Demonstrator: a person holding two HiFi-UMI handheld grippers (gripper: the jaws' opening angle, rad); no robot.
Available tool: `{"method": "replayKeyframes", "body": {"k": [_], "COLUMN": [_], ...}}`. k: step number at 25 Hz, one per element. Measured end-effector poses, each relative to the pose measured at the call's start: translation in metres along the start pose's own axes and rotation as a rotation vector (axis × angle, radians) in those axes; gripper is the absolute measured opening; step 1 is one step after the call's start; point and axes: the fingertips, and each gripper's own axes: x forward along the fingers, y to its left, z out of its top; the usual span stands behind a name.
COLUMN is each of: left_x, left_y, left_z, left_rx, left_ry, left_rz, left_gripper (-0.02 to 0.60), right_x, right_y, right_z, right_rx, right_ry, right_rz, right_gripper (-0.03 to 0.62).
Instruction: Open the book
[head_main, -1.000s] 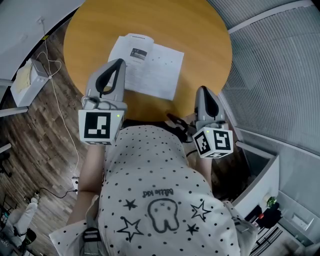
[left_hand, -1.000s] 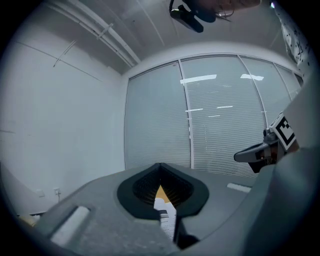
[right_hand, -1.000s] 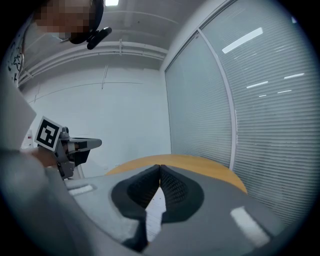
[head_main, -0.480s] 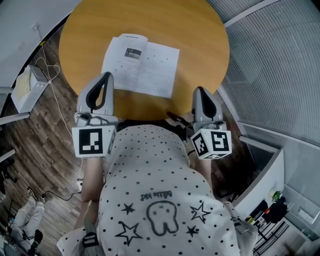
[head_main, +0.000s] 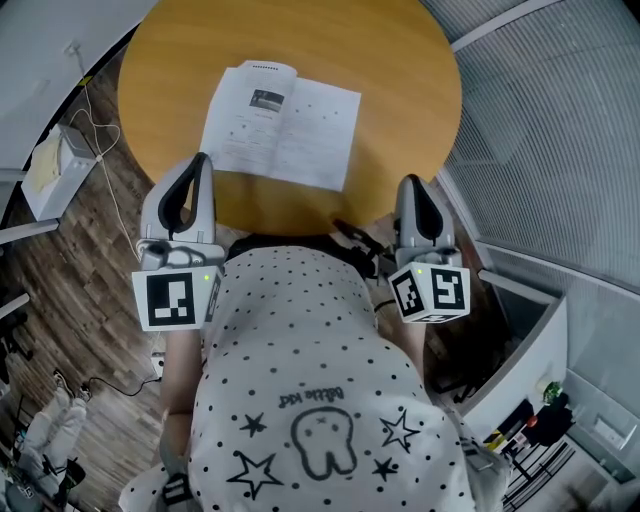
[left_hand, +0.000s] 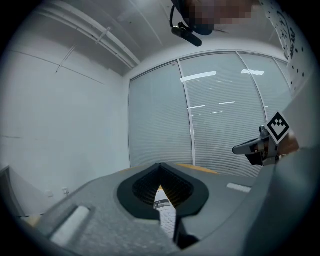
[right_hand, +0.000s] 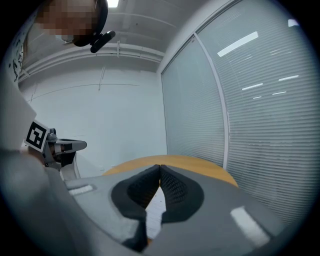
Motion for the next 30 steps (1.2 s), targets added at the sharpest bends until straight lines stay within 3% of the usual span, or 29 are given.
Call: {"method": "replayKeyframes", "body": {"k": [8,14,30], "left_x": [-0.005,-0.004,-0.003], "left_y": [-0.007,-0.007,-0.003], "left_z": [-0.011,-0.013,-0.007], "left_rx": [0.037,-0.001,-0.012], "left_ry": [0.032,0.025,0.014], "left_rz": [-0.023,-0.028,-0.022], "left_gripper": [0.009,0.009,0.009], "right_x": [-0.006,-0.009,-0.004], "right_y": [0.002,0.001,-0.001], "right_z": [-0.014,-0.017,-0.016], "right_rx": [-0.008,-0.017,-0.008], "right_ry": [0.038,0.049,0.052], "right_rz": [-0.002,-0.009,-0.016], "right_gripper": [0.005,0.005,0.003]}}
